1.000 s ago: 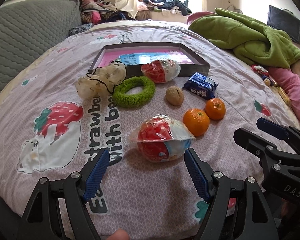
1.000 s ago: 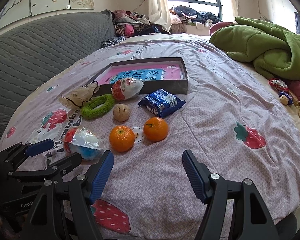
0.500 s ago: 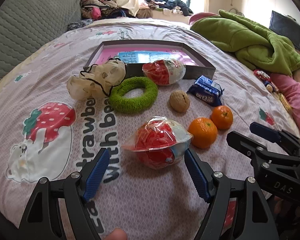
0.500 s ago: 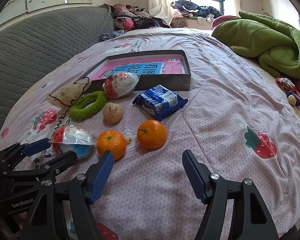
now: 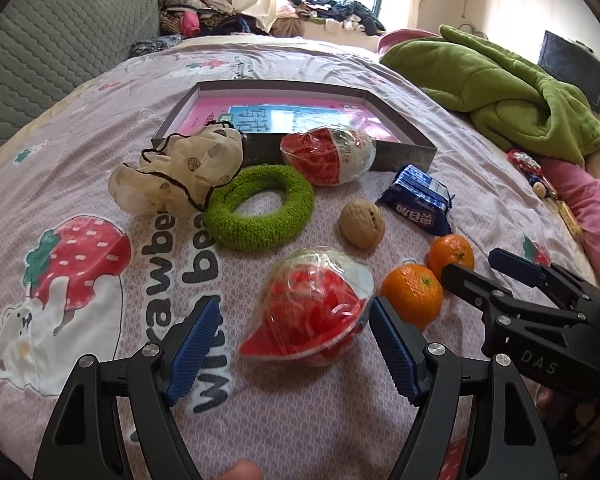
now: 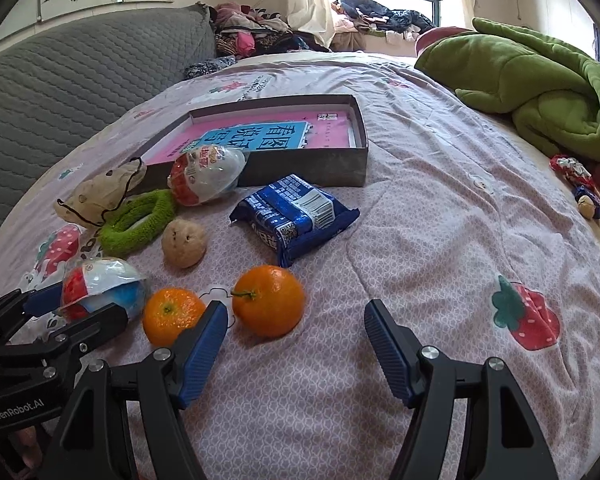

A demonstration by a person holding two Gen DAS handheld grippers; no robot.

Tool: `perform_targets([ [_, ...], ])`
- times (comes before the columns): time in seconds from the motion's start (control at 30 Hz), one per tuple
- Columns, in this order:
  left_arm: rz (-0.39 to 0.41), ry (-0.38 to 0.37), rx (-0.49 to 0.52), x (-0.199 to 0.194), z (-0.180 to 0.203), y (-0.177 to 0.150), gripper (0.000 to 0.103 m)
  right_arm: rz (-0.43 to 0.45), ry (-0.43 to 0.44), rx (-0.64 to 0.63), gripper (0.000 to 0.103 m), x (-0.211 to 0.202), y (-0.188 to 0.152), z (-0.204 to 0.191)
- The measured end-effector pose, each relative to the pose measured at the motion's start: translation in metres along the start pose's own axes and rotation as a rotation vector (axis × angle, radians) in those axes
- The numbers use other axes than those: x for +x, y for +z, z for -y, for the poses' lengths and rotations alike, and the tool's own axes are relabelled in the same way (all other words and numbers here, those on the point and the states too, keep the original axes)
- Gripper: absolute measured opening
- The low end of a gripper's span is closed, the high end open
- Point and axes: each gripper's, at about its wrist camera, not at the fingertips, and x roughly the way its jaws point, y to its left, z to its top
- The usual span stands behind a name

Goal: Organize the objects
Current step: 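Grasp the plastic-wrapped red ball with left gripper while right gripper grasps a tangerine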

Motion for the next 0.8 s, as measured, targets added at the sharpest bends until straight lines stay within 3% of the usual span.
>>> perform_targets([
  [0.37, 0.008, -0.003, -0.016, 0.01, -0.001, 0.002, 0.078, 0.001, 0.013, -0.024, 0.06, 0.009, 0.001, -0.006],
  [0.57, 0.007, -0.007, -0.03, 0.014, -0.003, 0.001, 0.078, 0.011, 0.012, -0.065, 0.044, 0.012, 0.001, -0.015],
  [0.67, 0.022, -0.01, -0.026, 0.013, -0.003, 0.001, 0.068, 0.023, 0.005, -0.084, 0.04, 0.012, 0.0, -0.02],
  [0.73, 0.023, -0.029, -0.026, 0.013, -0.004, 0.0, 0.053, 0.033, -0.002, -0.096, 0.04, 0.012, -0.001, -0.021],
  [0.8, 0.02, -0.028, -0.017, 0.013, -0.003, -0.001, 0.053, 0.04, 0.0, -0.094, 0.04, 0.011, -0.001, -0.021],
])
